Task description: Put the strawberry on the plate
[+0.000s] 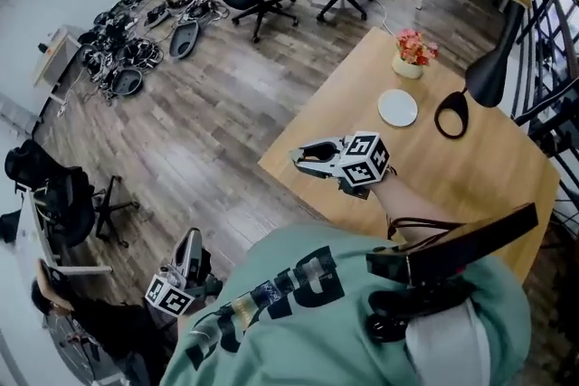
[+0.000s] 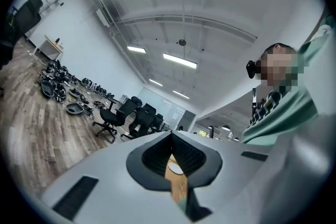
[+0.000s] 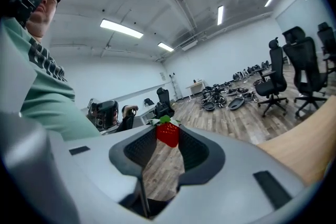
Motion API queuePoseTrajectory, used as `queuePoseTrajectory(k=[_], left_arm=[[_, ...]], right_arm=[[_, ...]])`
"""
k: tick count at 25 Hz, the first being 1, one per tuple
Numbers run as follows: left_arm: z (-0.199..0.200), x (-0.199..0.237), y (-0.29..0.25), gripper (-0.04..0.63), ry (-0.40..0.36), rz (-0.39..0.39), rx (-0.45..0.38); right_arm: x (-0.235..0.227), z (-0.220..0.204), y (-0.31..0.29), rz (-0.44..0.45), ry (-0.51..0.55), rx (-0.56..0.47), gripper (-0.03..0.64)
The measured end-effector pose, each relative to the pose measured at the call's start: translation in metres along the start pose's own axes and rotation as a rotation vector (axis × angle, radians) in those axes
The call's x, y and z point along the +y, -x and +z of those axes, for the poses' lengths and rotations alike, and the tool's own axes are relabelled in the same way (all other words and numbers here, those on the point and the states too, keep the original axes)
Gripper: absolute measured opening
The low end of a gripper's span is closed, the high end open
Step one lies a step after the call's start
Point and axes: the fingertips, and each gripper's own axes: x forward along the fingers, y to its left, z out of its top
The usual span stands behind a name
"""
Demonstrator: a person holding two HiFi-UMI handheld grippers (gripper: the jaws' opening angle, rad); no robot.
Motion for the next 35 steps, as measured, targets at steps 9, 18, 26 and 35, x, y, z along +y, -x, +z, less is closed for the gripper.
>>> queuePoseTrajectory(k=[9,18,26,35], left_arm=[[0.061,0.089,-0.031,0.003,-0.016,-0.29,0.084],[0.081,0.16,-0.066,0.003,0.052,-0.508,0.186],[0.048,0.136,-0.121,0.003,0.131,-0.706,0.324],[0.027,0.066,-0.163,0.003,0.054,-0.798,0.417]], right_arm=[[0.019,0.033,-0.026,-0.282,0.02,-0.076,0.132],[0.042,0.038,-0.047,-0.535,-0.018,-0.092,0.132],[0.051,0.027,-0.005,-0.724,-0.097,-0.137,0.132],[0.035,0.007,0.051,-0.741,-0.152,-0.243,0.132]])
